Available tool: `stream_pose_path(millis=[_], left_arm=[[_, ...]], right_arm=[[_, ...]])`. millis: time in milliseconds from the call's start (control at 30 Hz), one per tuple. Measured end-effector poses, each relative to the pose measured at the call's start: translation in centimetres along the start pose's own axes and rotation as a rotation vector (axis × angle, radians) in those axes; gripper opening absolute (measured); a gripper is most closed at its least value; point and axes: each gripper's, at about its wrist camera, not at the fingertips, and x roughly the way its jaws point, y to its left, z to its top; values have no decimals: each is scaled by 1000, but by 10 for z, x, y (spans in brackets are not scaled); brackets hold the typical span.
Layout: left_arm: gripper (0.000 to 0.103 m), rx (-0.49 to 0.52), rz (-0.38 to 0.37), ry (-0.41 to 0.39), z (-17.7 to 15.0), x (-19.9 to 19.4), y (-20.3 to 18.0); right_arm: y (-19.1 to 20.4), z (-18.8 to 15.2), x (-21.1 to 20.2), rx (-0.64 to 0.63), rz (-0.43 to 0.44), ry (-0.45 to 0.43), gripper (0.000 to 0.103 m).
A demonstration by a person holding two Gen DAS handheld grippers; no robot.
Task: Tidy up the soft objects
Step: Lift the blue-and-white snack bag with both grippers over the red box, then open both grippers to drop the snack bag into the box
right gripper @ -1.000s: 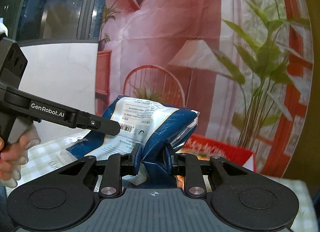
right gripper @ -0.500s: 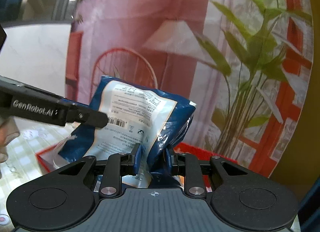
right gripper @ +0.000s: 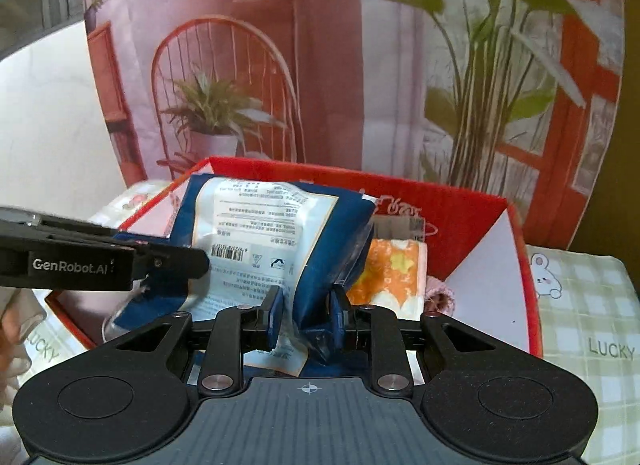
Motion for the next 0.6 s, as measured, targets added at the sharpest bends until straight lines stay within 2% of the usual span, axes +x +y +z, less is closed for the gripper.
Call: stream_pose_path(millis=[133, 467, 567, 600], left_arm=[[24, 9, 8, 16, -4, 6, 1], [25, 34, 27, 46, -10, 3, -9], [29, 44, 36, 35, -10, -7, -12], [35, 48, 40, 27, -10, -11, -13]], right_arm=[[-3, -3, 10, 25, 28, 70, 23], [1, -13, 11, 19, 34, 130, 25], [1, -13, 5, 42, 24, 132, 26], [2, -13, 2, 39, 16, 122, 29]])
